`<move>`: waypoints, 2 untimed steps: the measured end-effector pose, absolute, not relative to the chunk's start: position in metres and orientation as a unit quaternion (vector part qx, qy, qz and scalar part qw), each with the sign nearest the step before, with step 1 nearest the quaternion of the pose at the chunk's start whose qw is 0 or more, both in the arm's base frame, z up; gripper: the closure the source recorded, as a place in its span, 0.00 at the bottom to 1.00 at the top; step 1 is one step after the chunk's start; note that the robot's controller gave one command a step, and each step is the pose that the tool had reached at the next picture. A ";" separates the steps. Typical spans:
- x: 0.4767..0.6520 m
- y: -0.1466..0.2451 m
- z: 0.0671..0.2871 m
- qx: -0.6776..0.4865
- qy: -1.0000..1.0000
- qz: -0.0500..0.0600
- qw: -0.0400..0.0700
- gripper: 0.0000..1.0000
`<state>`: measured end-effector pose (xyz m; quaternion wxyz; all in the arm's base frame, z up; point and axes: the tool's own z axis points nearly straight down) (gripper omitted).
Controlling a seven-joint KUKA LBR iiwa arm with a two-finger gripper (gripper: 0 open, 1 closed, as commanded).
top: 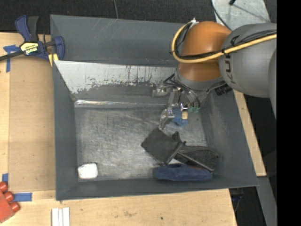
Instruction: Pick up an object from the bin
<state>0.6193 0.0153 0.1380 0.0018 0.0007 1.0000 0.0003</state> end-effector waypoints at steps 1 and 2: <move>0.628 -0.059 0.094 -0.055 0.998 0.000 0.004 0.00; 0.627 -0.055 0.093 -0.057 0.998 0.000 0.002 1.00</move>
Offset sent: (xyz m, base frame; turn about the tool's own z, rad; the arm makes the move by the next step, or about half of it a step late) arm 0.0062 -0.0698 -0.0455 -0.1188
